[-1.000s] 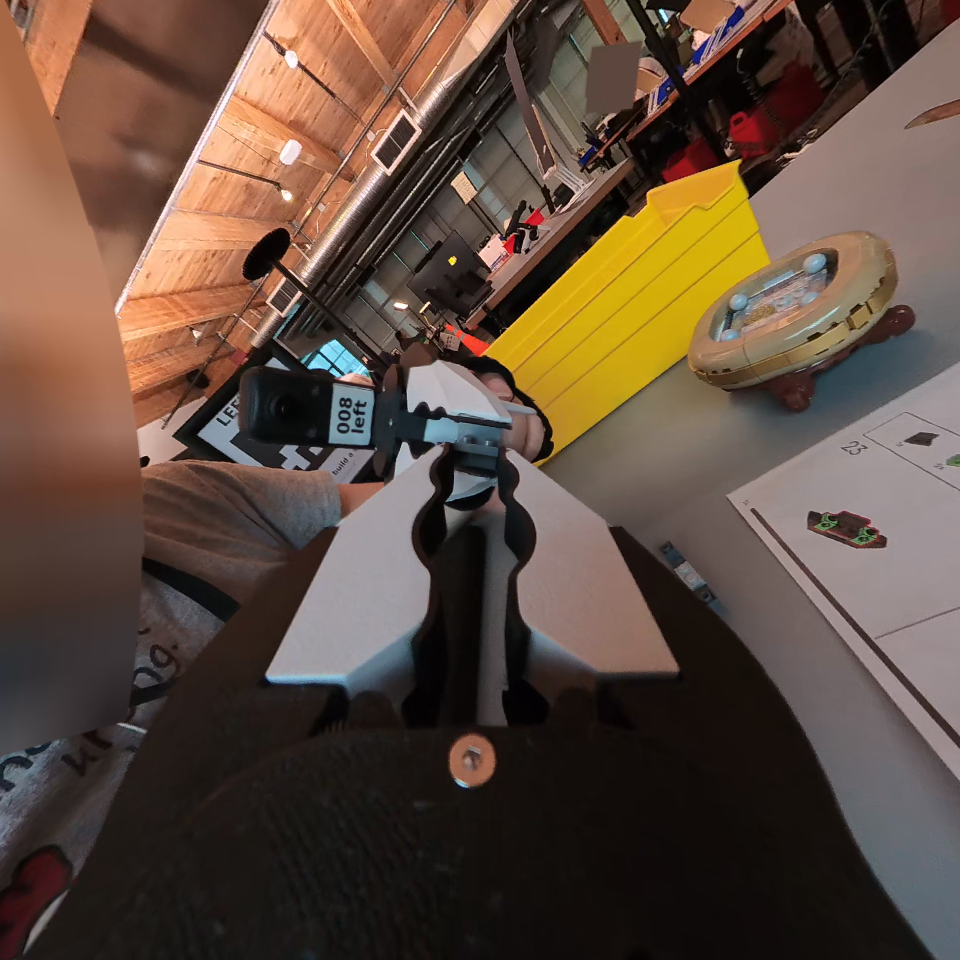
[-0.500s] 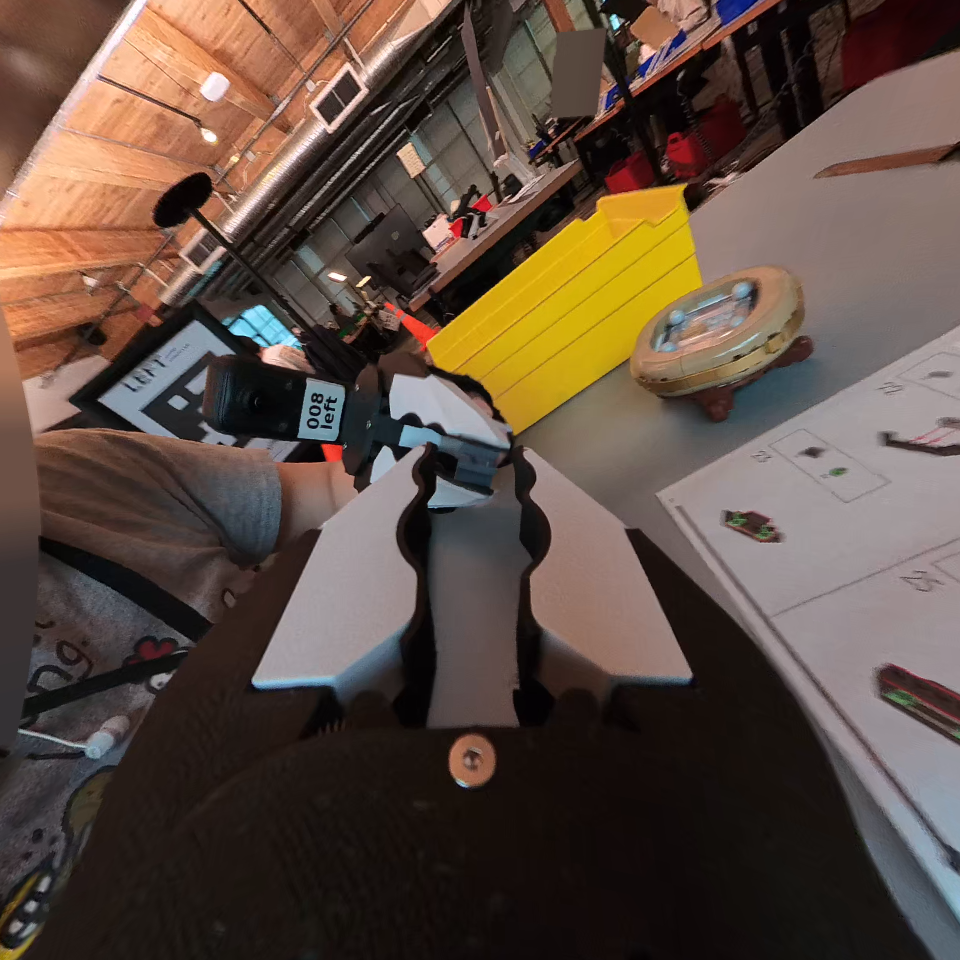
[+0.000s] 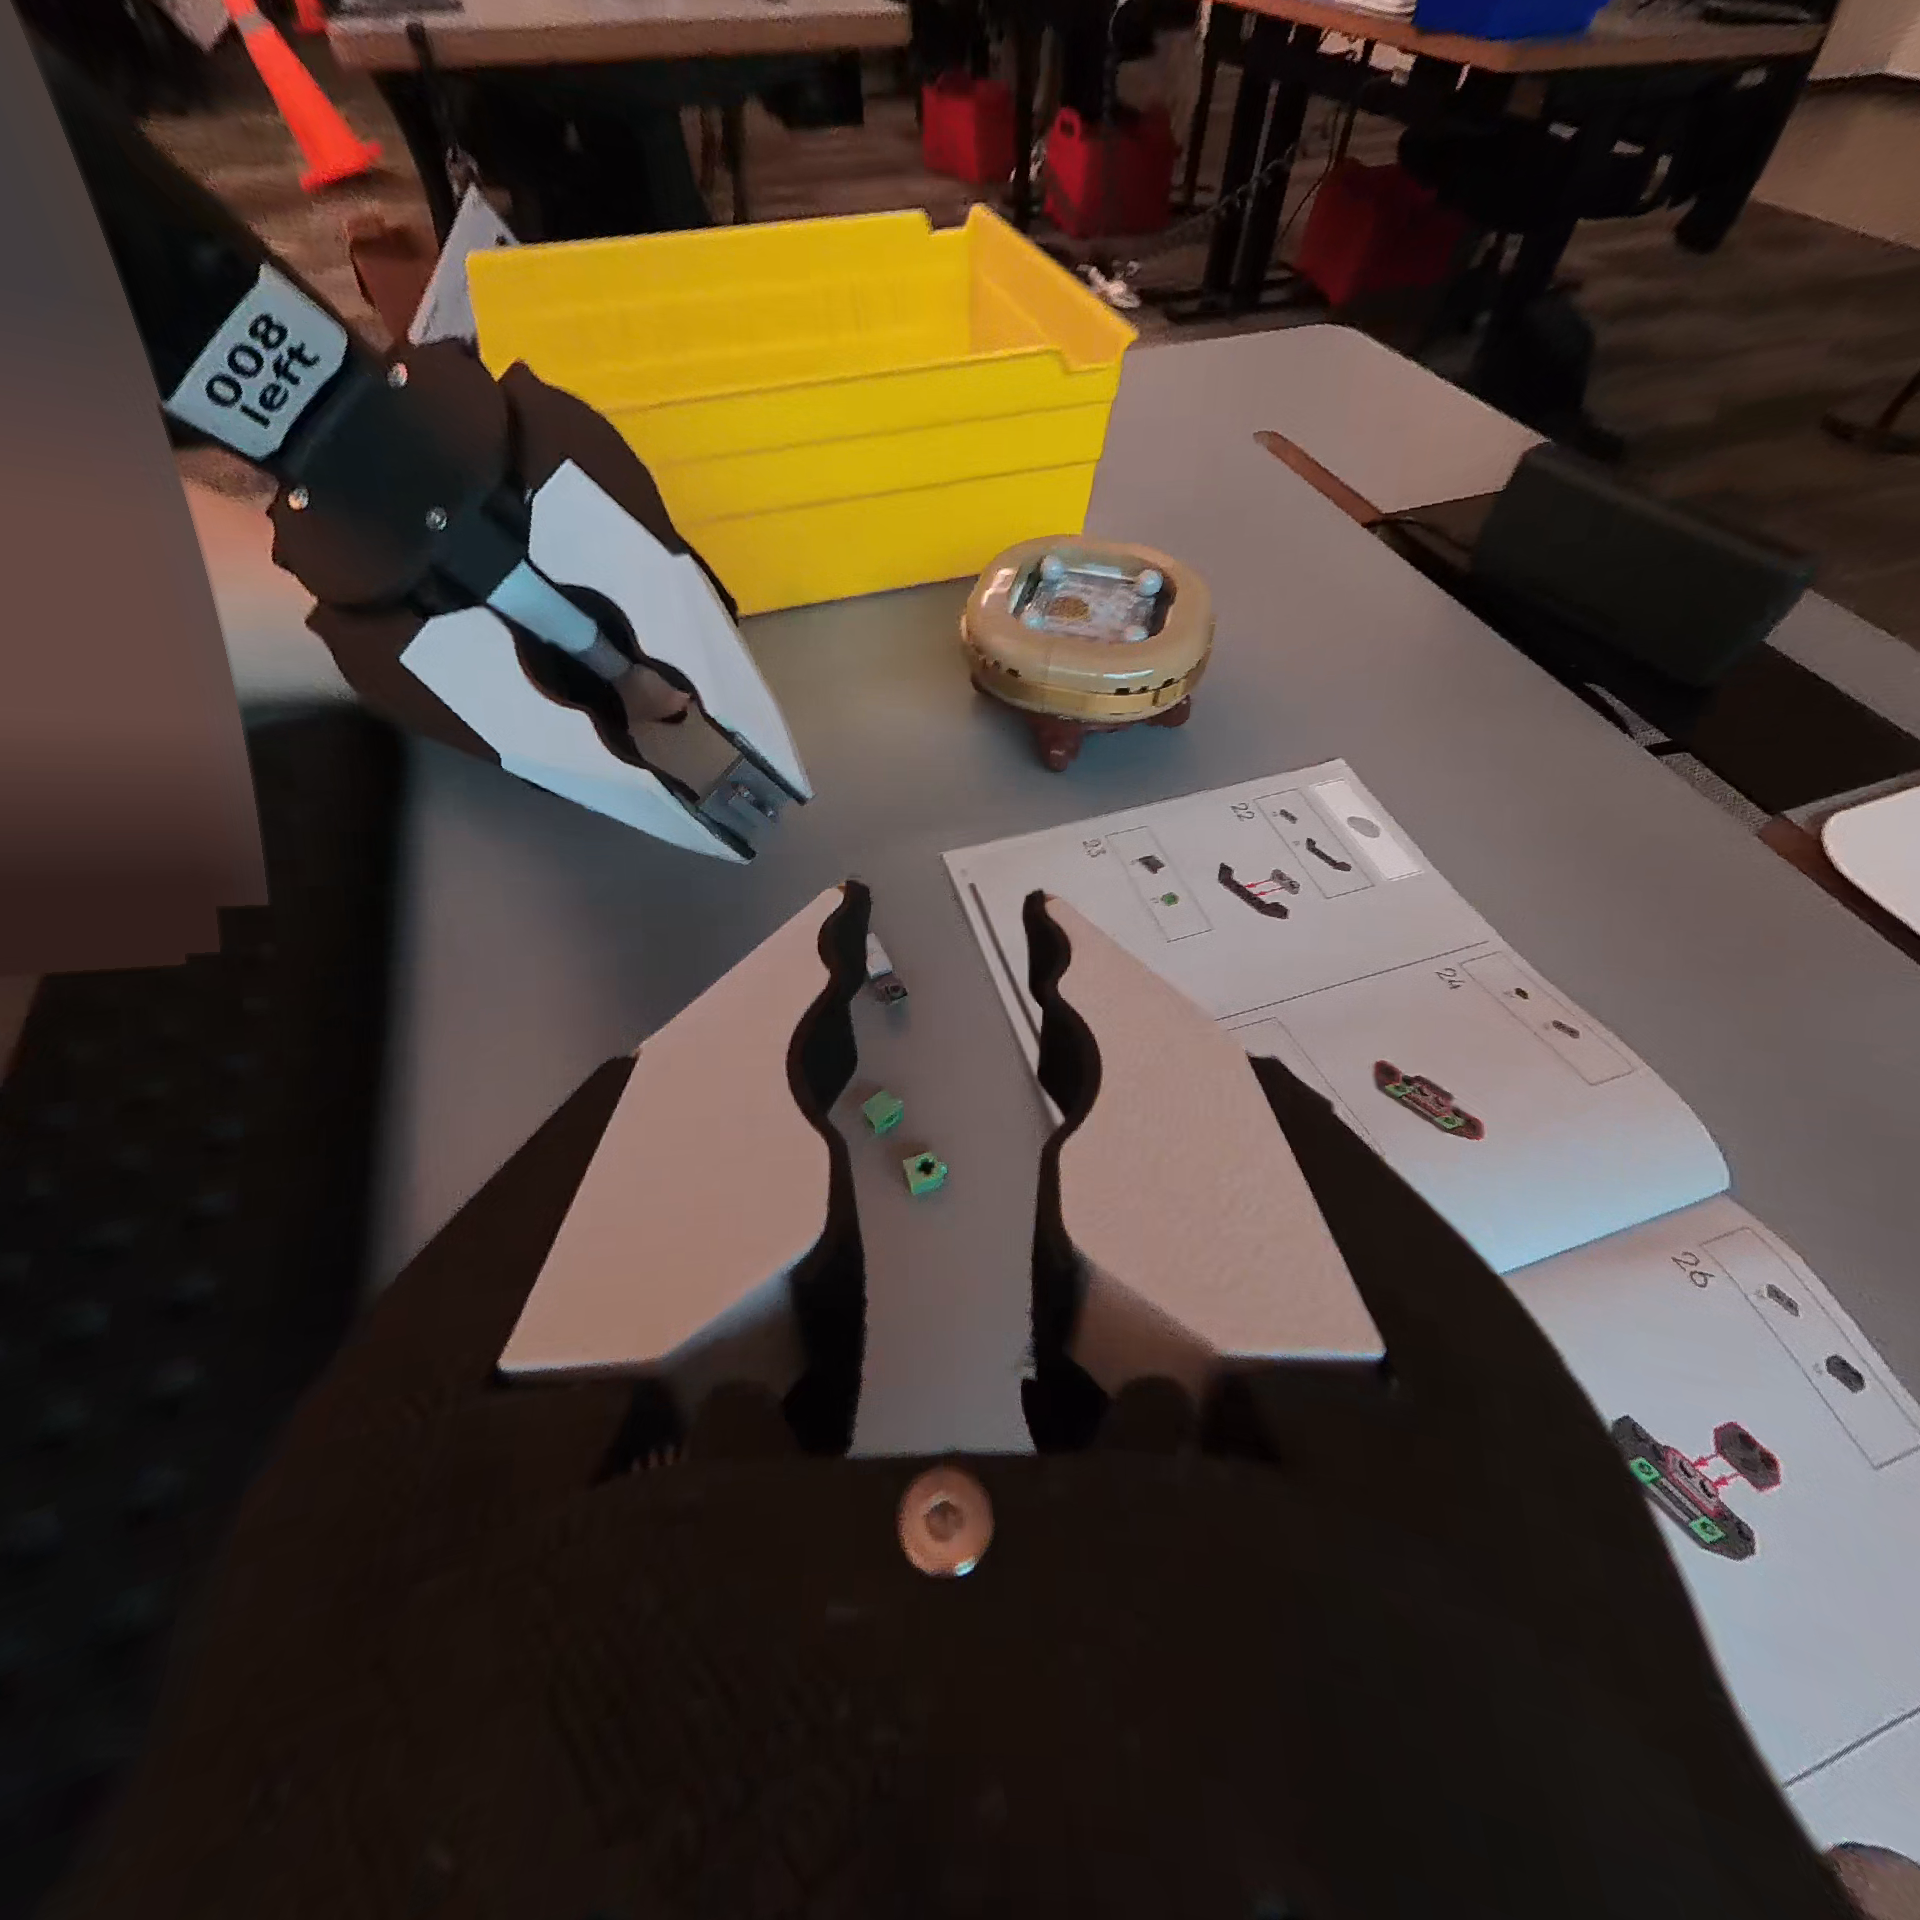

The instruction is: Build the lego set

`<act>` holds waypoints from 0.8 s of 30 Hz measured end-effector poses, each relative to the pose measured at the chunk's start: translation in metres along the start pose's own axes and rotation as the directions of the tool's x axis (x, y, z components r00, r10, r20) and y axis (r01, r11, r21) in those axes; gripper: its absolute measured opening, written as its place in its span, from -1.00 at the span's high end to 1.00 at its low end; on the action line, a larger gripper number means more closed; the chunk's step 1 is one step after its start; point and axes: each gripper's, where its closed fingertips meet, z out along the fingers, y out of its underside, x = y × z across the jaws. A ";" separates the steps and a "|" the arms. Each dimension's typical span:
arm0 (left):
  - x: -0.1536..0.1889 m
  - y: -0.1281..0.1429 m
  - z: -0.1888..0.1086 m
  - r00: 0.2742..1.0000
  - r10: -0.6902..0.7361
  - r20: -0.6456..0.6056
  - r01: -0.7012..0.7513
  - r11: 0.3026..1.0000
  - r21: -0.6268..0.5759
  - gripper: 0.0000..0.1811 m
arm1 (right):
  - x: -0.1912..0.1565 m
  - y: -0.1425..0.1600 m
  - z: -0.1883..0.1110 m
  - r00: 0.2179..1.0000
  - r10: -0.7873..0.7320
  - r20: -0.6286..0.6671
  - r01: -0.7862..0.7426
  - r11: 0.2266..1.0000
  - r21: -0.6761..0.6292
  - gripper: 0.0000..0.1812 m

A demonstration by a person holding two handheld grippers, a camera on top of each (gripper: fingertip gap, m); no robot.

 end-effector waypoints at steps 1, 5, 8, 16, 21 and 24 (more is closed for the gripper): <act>0.003 0.000 0.001 1.000 0.004 -0.006 -0.004 1.000 0.001 0.84 | -0.003 0.002 0.001 1.000 -0.018 0.004 0.019 1.000 -0.021 0.68; 0.011 0.005 0.005 1.000 0.010 -0.030 -0.010 1.000 -0.027 0.85 | -0.001 0.014 0.003 0.989 -0.137 -0.046 0.131 0.984 -0.120 0.70; 0.011 0.008 0.006 0.999 0.021 -0.030 -0.023 0.998 -0.052 0.85 | -0.001 0.027 -0.001 0.970 -0.236 -0.055 0.220 0.953 -0.210 0.71; 0.009 0.006 0.004 0.999 0.035 -0.023 -0.036 0.999 -0.034 0.84 | -0.018 0.027 -0.001 0.978 -0.203 0.042 0.207 0.960 -0.186 0.83; 0.014 0.004 0.005 0.997 0.078 -0.026 -0.079 0.997 -0.023 0.84 | -0.036 0.007 0.007 0.987 0.002 0.161 0.007 0.998 -0.056 0.82; 0.017 0.001 0.004 0.995 0.100 -0.028 -0.100 0.995 -0.011 0.84 | -0.041 0.004 0.014 0.951 0.181 0.250 -0.176 0.983 -0.043 0.78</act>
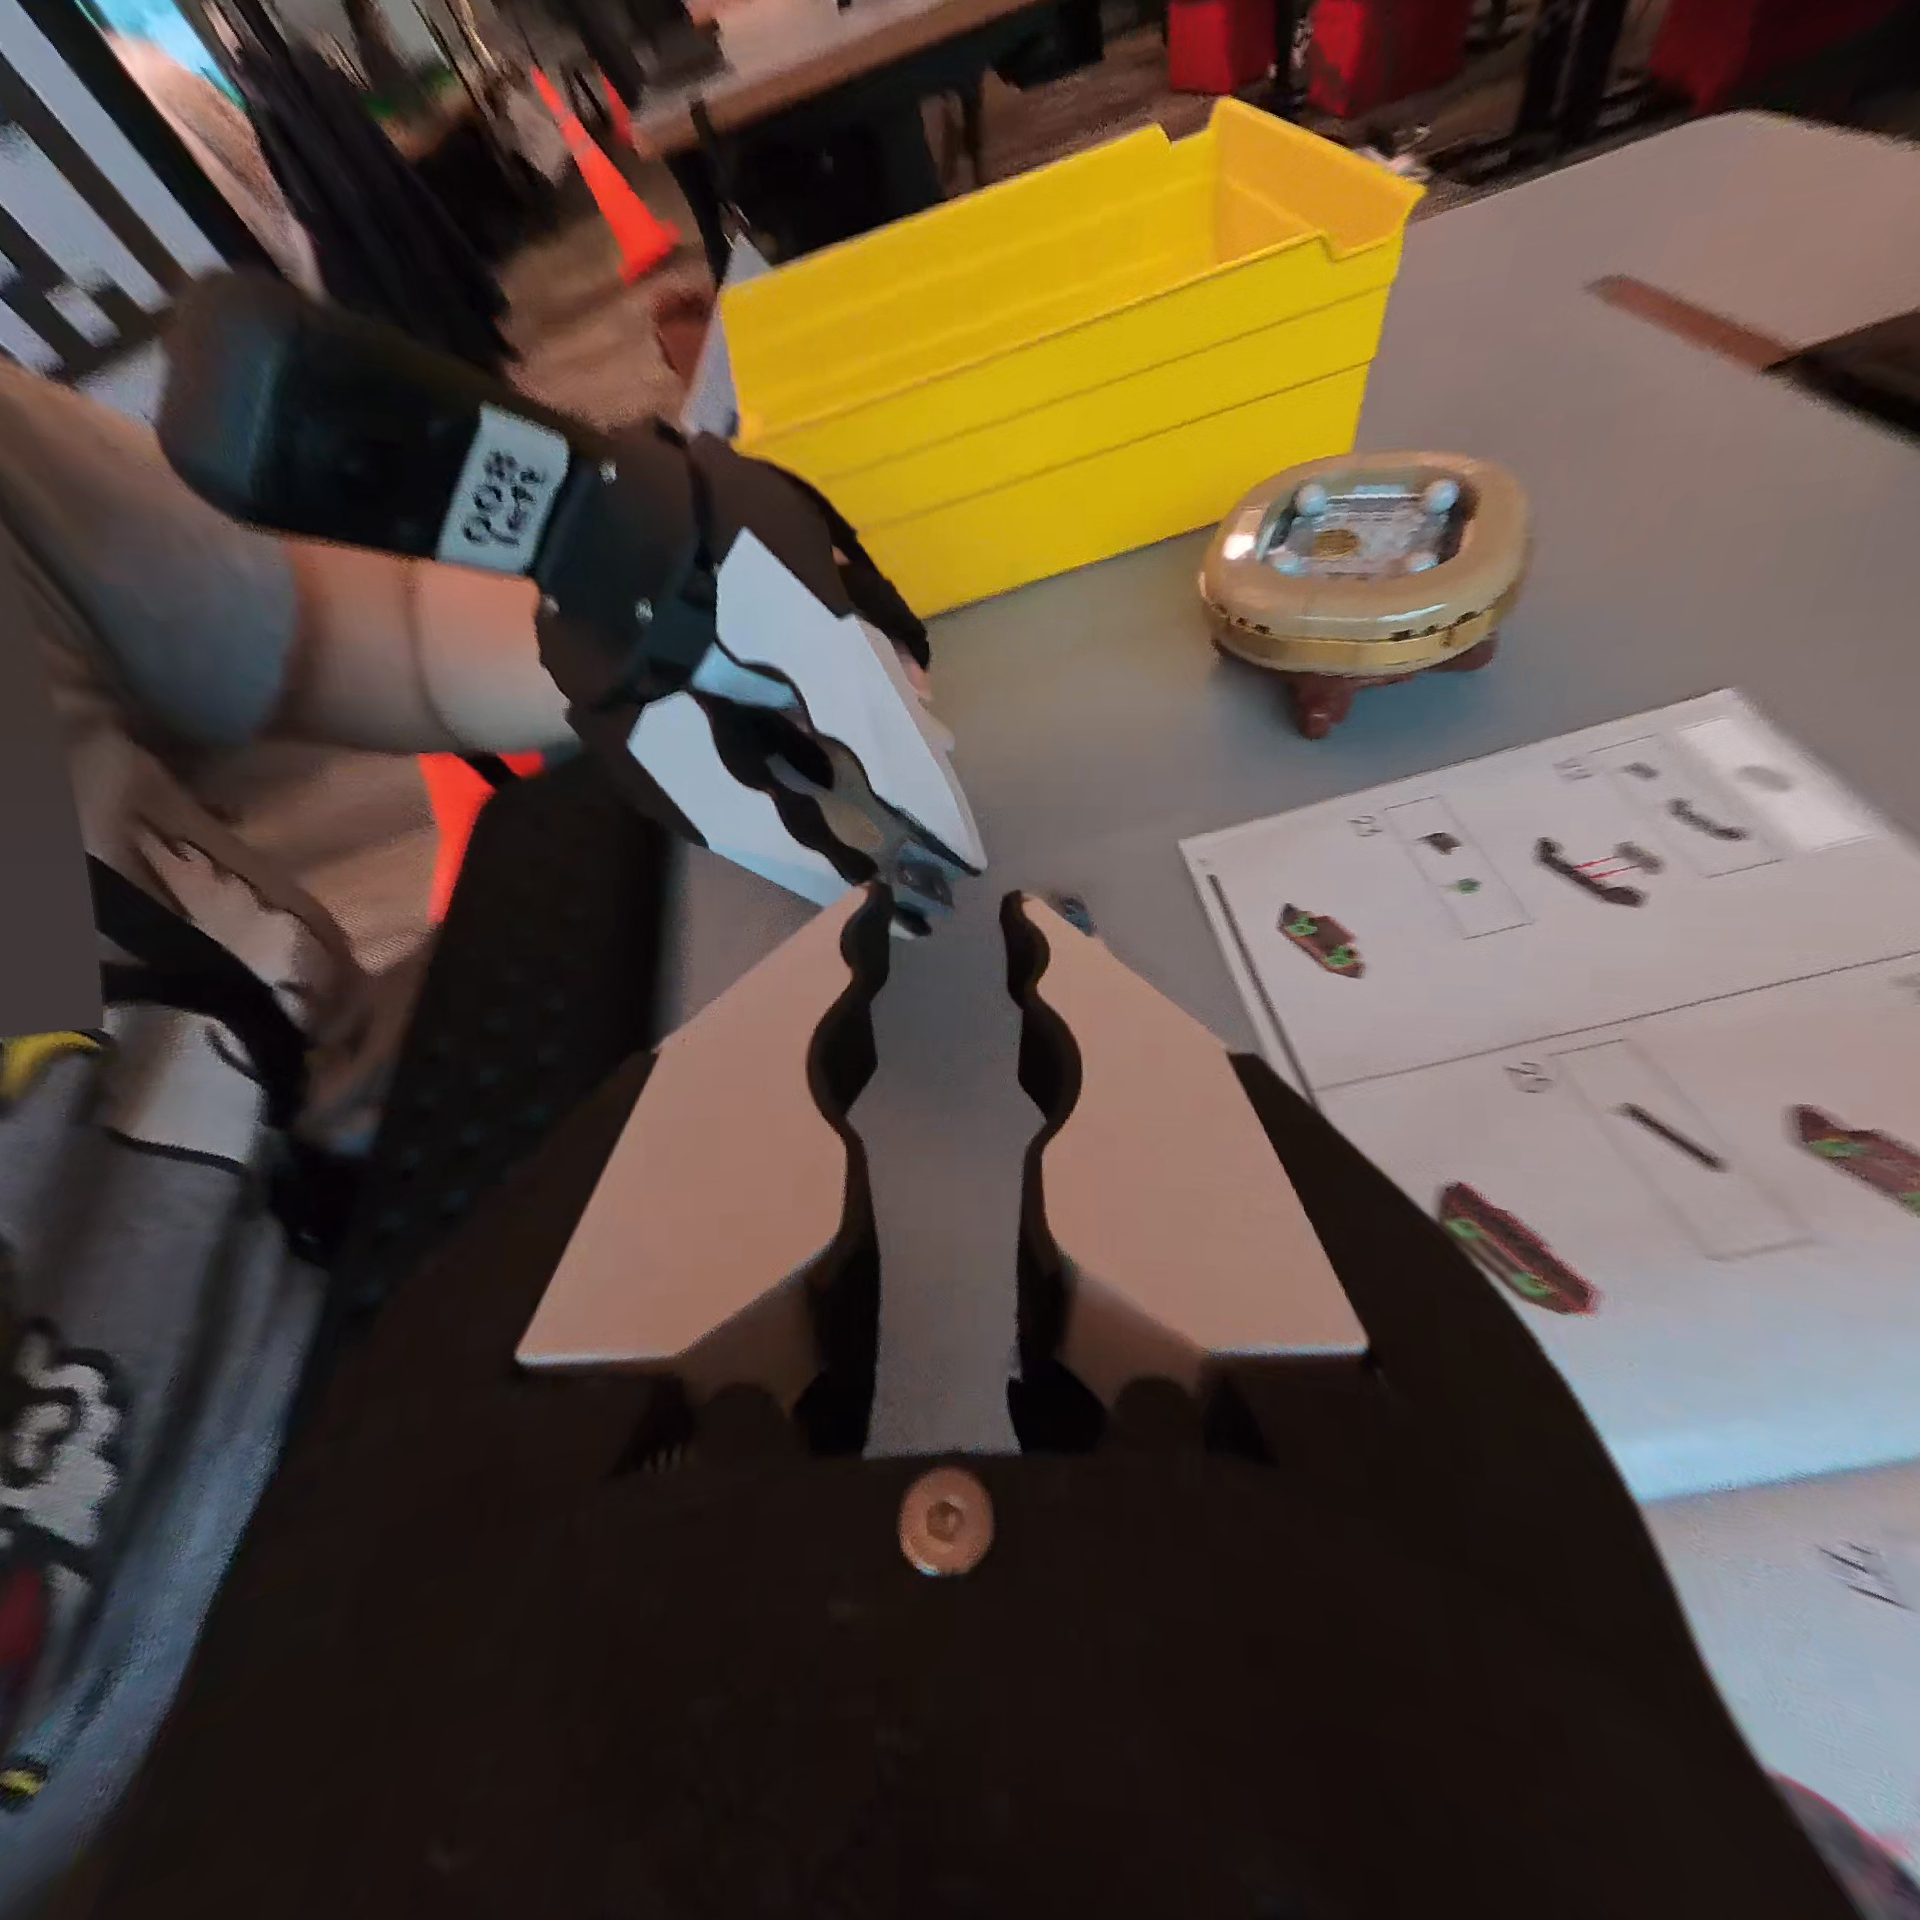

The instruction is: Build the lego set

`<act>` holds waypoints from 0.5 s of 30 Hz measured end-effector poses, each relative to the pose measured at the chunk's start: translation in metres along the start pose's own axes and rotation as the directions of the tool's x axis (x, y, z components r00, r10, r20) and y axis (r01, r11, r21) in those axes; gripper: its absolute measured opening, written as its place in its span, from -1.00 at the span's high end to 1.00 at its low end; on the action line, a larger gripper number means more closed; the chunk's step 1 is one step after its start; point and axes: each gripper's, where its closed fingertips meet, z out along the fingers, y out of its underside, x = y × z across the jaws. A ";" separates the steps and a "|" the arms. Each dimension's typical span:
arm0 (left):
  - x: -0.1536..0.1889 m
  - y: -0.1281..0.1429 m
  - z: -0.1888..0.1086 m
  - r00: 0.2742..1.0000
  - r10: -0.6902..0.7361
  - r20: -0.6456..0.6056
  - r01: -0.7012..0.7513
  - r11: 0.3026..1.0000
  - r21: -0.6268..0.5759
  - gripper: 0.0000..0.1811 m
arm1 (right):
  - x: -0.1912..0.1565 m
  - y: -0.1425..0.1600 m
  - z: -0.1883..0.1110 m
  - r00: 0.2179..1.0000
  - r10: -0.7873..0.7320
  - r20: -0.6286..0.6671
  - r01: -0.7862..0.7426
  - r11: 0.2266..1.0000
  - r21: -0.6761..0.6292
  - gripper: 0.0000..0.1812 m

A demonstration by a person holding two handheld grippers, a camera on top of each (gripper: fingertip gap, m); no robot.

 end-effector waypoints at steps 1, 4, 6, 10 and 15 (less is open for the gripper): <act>0.000 -0.001 0.000 1.000 0.004 0.003 -0.004 1.000 0.004 0.84 | -0.002 -0.002 0.002 0.998 0.053 0.037 -0.054 0.998 0.022 0.78; 0.000 -0.004 -0.002 1.000 0.012 0.003 -0.012 1.000 0.021 0.84 | -0.003 0.002 0.006 0.976 0.181 0.119 -0.184 0.983 0.019 0.74; 0.001 -0.007 -0.003 1.000 0.023 0.006 -0.023 0.999 0.031 0.84 | -0.002 0.007 0.009 0.969 0.209 0.130 -0.210 0.978 -0.006 0.73; 0.004 -0.012 -0.004 0.999 0.044 -0.002 -0.044 0.997 0.060 0.84 | -0.012 0.014 0.015 0.944 0.266 0.195 -0.260 0.964 -0.059 0.71; 0.008 -0.015 -0.005 0.998 0.057 -0.009 -0.056 0.996 0.074 0.84 | -0.021 0.021 0.020 0.910 0.328 0.251 -0.311 0.944 -0.108 0.74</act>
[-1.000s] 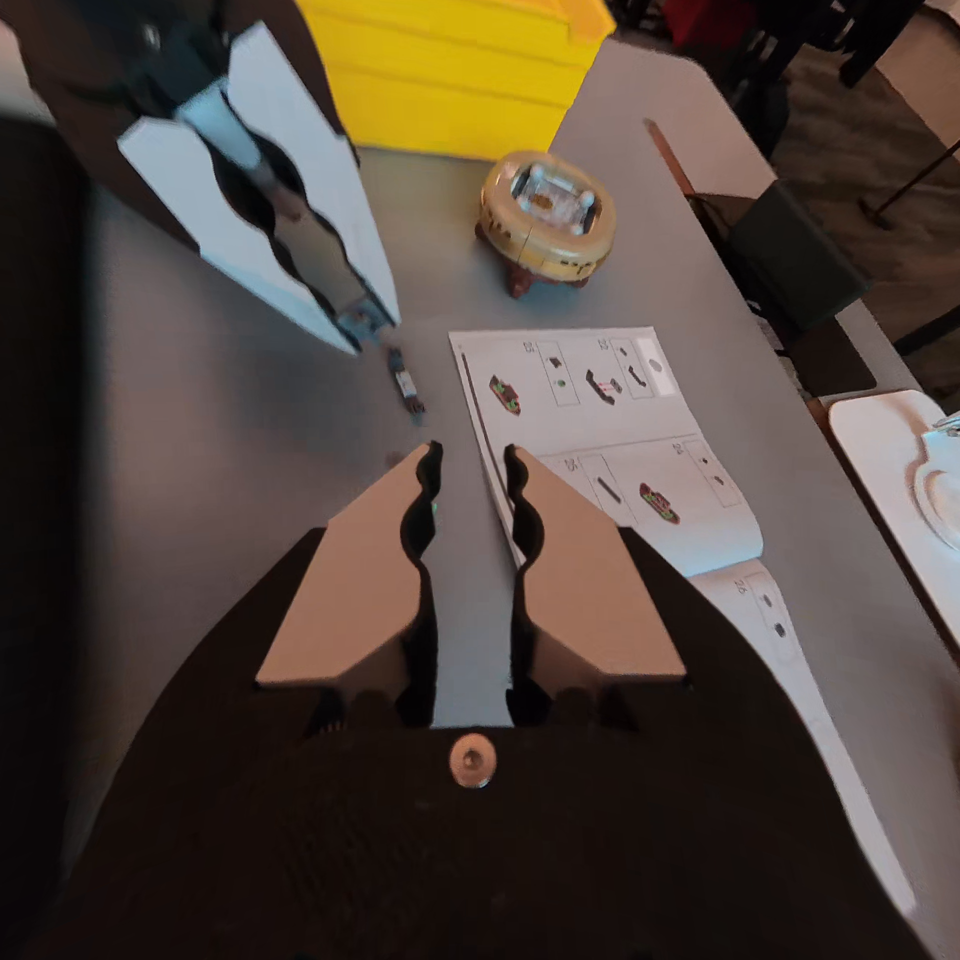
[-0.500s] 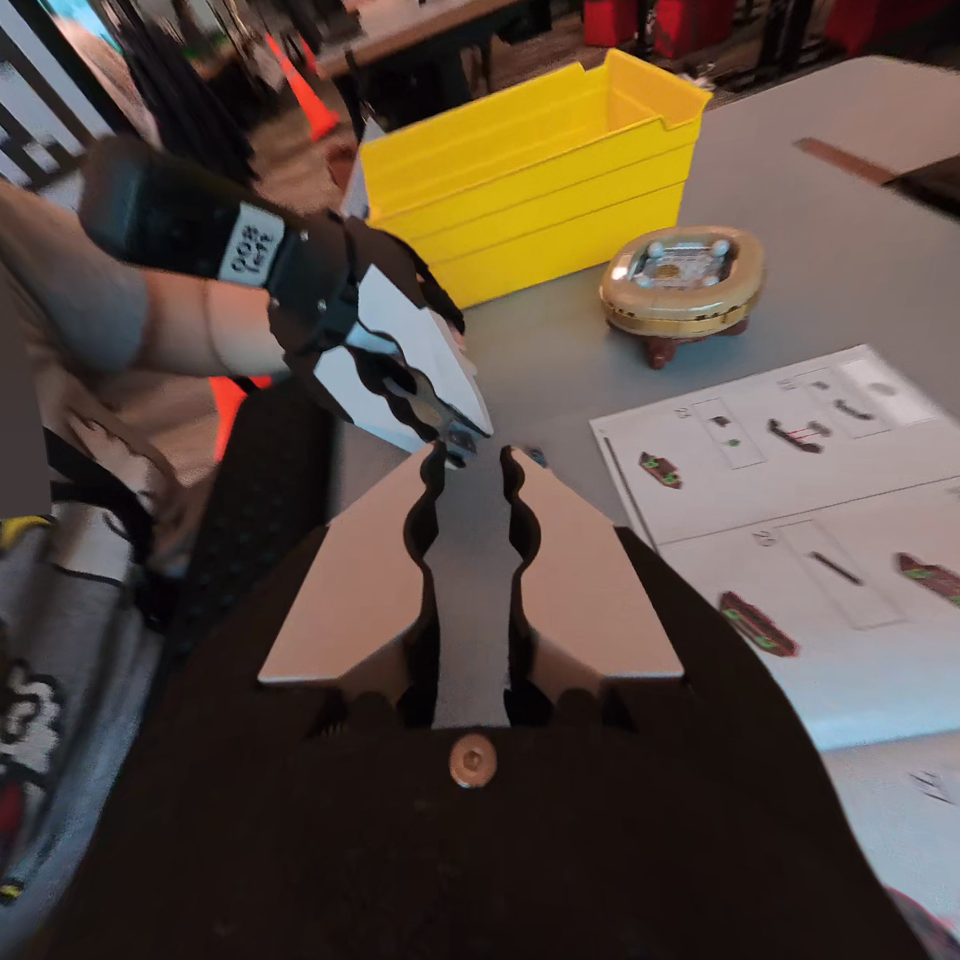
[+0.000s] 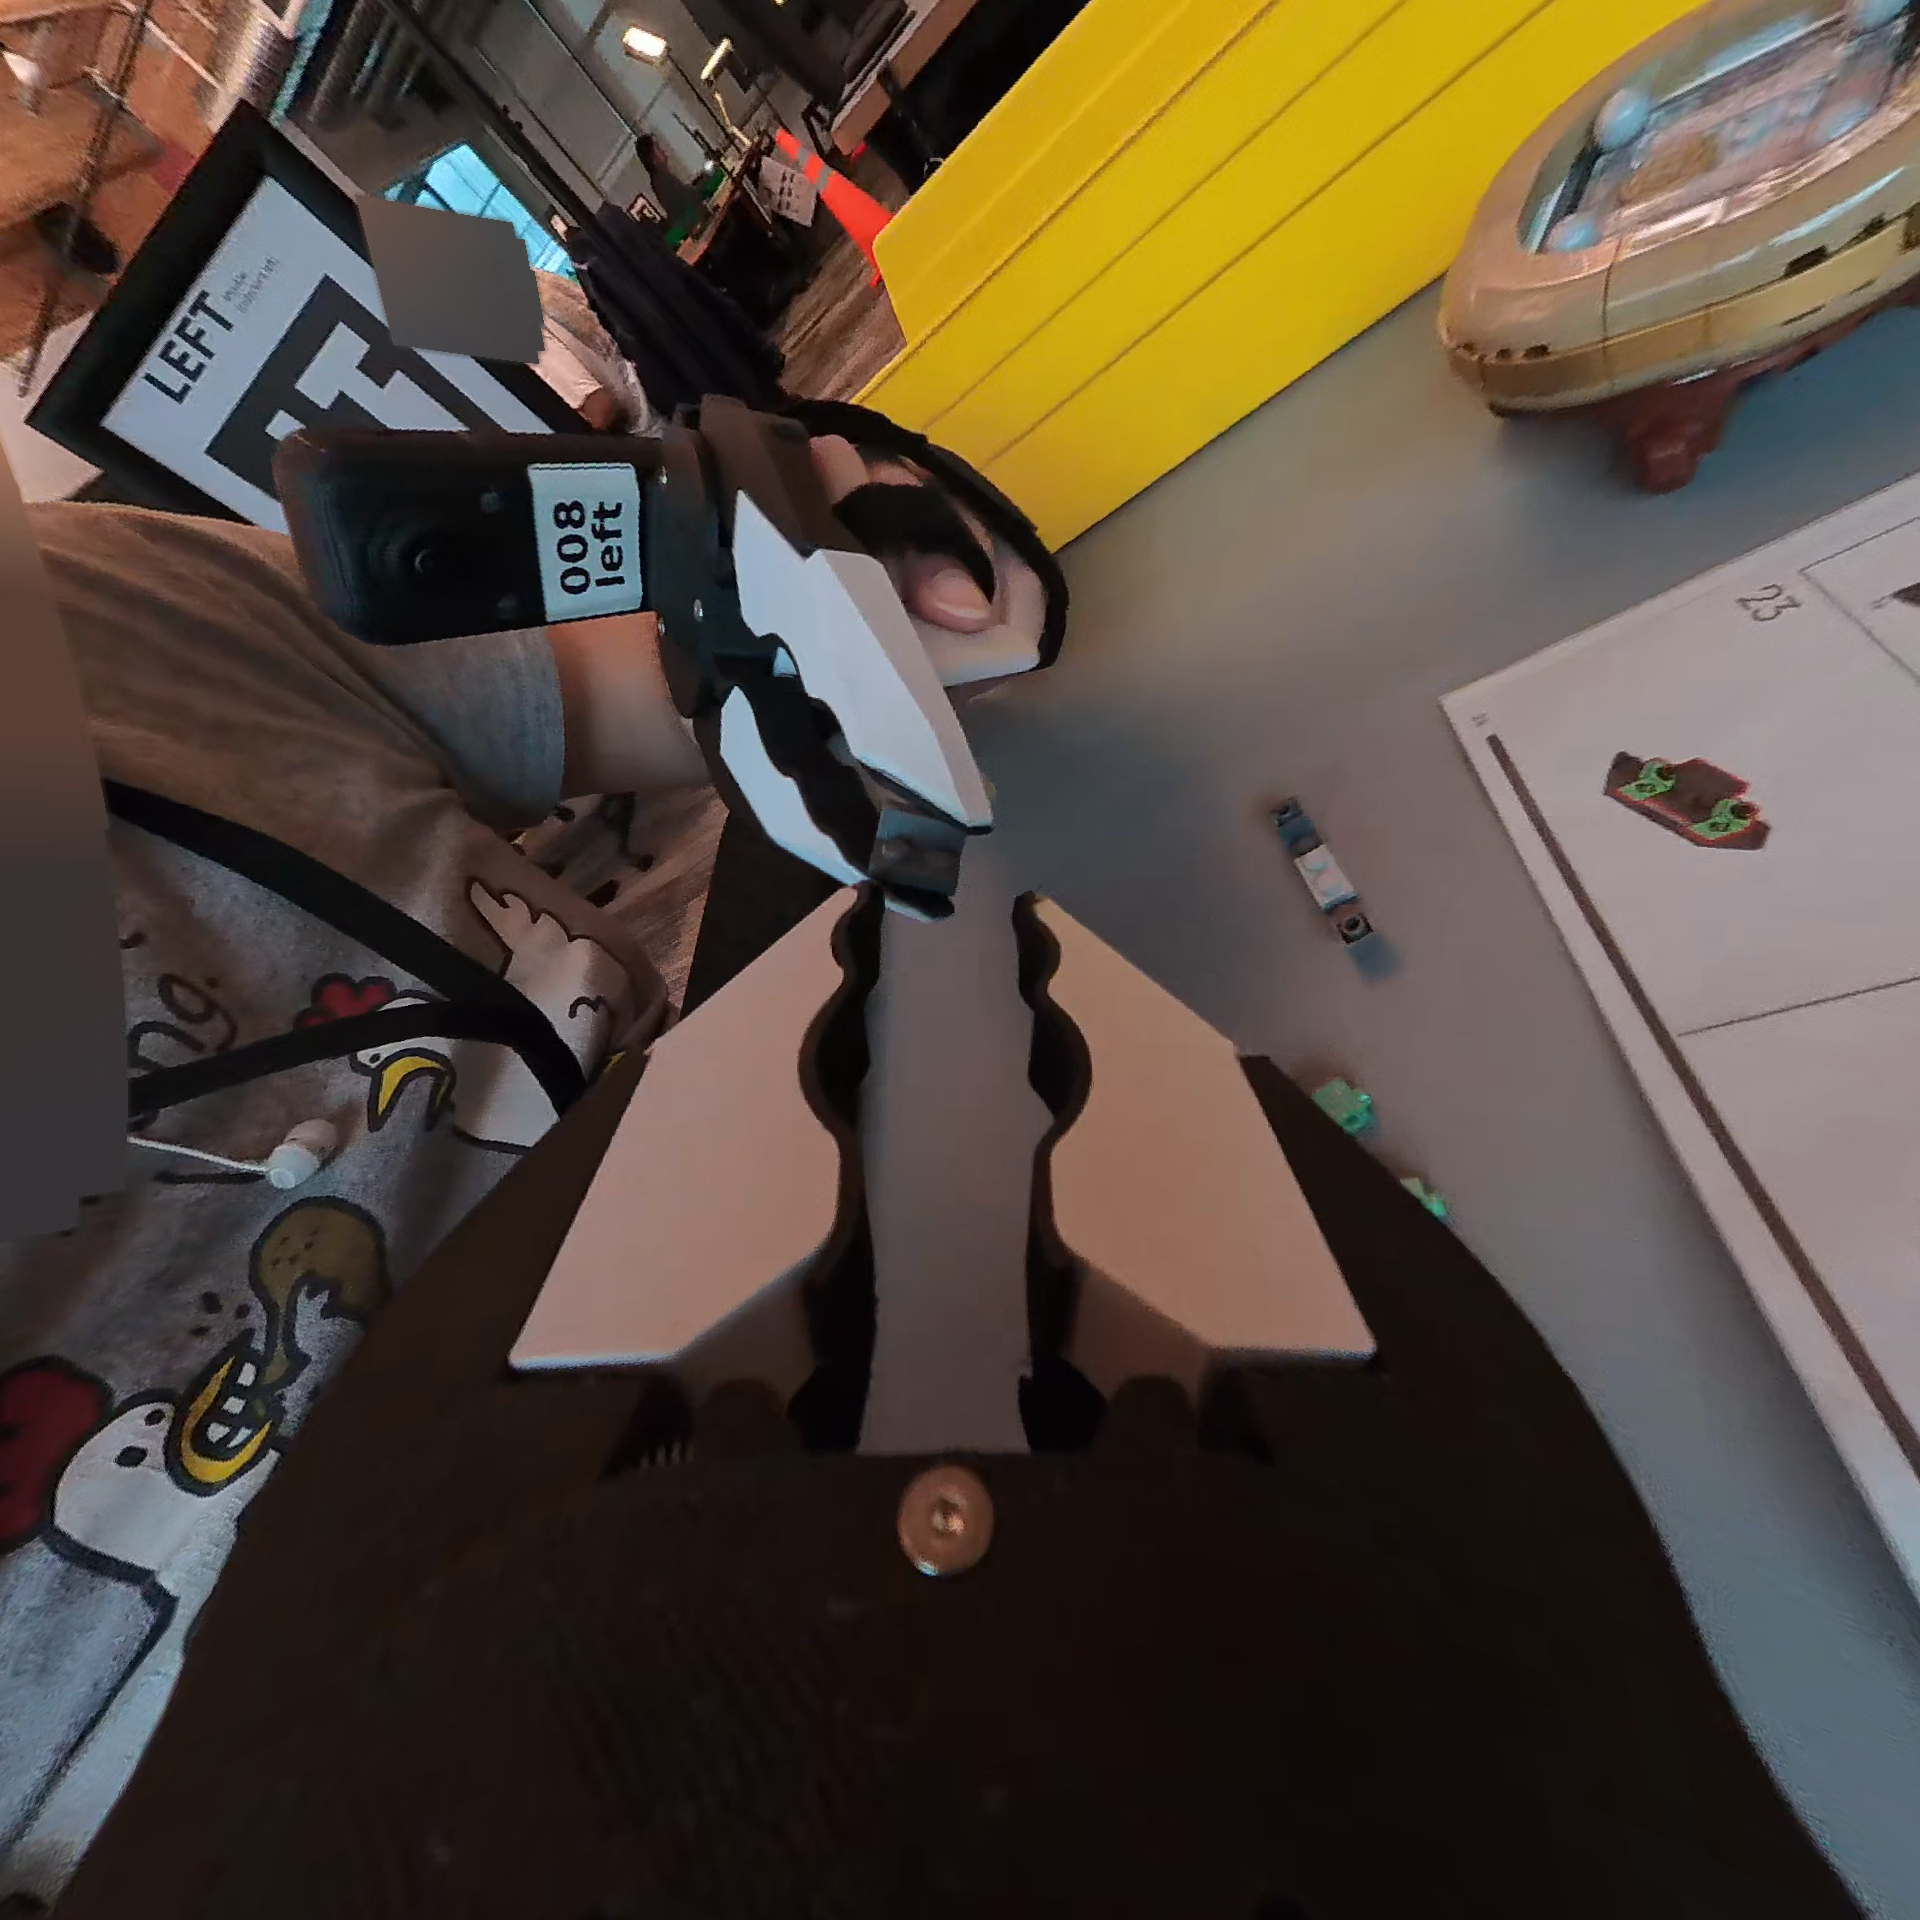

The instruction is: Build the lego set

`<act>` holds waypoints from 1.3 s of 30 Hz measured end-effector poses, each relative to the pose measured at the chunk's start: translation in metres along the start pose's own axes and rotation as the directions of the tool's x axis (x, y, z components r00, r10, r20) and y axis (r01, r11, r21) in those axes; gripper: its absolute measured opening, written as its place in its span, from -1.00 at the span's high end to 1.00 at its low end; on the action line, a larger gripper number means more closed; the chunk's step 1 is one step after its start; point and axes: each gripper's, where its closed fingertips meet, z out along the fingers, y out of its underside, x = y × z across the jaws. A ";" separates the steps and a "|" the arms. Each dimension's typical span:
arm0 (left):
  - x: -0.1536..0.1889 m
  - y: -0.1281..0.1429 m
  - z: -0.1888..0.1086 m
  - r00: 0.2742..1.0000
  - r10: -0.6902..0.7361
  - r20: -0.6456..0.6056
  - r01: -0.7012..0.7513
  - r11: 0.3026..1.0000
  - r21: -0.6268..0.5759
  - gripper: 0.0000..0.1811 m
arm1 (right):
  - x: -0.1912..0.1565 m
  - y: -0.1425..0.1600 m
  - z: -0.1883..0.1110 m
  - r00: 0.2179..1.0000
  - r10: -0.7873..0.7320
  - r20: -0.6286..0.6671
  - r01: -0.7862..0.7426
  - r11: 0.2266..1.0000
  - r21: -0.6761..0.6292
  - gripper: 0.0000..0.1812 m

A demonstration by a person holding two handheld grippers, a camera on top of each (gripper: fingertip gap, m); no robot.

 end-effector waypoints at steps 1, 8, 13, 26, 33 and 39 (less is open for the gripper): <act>0.000 -0.001 0.000 1.000 0.002 0.000 -0.002 1.000 0.005 0.84 | -0.003 0.000 0.001 1.000 0.007 0.022 -0.006 1.000 -0.003 0.77; 0.001 0.001 0.000 1.000 0.005 -0.005 -0.005 1.000 0.003 0.84 | -0.005 0.001 0.003 1.000 0.010 0.025 -0.009 1.000 -0.010 0.88; 0.002 0.005 0.000 1.000 -0.020 -0.024 0.019 1.000 -0.014 0.83 | -0.002 0.003 0.004 1.000 0.026 0.005 -0.026 0.999 -0.025 0.88; -0.014 0.033 -0.004 0.999 -0.032 -0.019 0.028 0.986 -0.167 0.72 | 0.042 0.016 -0.032 0.938 -0.130 -0.321 0.083 0.984 -0.157 1.00; -0.102 0.004 -0.042 0.893 -0.308 0.330 0.323 0.946 0.009 0.79 | 0.042 -0.005 -0.001 0.905 -0.267 -0.331 0.256 0.964 -0.076 0.86; -0.176 -0.021 -0.120 0.665 -0.630 0.402 0.487 0.773 0.406 0.65 | 0.036 -0.037 0.070 0.803 -0.495 -0.332 0.483 0.867 -0.124 0.67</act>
